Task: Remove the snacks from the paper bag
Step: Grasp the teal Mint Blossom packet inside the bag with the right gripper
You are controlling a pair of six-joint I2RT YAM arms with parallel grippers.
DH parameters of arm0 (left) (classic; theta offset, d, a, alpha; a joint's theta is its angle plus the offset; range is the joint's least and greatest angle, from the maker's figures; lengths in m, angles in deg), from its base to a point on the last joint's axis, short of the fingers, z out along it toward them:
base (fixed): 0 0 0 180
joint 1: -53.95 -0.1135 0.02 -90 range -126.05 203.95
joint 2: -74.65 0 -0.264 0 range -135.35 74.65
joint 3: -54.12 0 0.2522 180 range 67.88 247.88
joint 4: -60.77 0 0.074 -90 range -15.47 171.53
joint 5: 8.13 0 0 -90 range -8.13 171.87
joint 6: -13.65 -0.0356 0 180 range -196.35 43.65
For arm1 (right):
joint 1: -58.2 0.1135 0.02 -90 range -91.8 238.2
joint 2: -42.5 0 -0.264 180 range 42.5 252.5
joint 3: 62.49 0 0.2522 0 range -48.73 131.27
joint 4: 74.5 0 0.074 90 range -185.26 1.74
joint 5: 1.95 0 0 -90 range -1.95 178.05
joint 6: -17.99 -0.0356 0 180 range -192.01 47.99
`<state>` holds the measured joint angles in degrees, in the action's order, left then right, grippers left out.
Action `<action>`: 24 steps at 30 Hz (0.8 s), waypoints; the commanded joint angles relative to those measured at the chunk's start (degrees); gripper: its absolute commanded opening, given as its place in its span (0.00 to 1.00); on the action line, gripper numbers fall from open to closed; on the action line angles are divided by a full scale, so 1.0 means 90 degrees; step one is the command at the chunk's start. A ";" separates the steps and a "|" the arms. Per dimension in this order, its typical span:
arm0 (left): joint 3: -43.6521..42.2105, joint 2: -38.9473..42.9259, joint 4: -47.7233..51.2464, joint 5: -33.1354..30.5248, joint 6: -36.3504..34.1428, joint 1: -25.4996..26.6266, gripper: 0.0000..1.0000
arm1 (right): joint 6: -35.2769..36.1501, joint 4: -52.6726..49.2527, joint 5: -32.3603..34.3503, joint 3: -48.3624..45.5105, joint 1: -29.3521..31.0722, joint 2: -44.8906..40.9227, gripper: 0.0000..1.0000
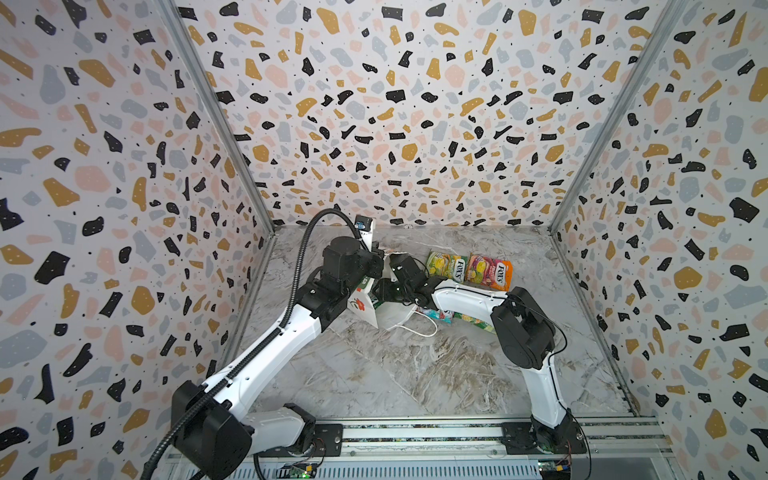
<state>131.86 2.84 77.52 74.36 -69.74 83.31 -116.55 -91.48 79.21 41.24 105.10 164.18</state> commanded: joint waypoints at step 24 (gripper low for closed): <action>-0.0034 0.0137 -0.0136 0.0024 -0.0068 0.0001 0.00 | -0.0685 0.0936 -0.0414 0.0322 -0.0123 0.0440 0.24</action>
<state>131.86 2.84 77.52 74.52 -69.74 83.31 -120.61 -86.54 75.63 45.00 104.44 168.27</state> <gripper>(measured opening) 0.047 0.261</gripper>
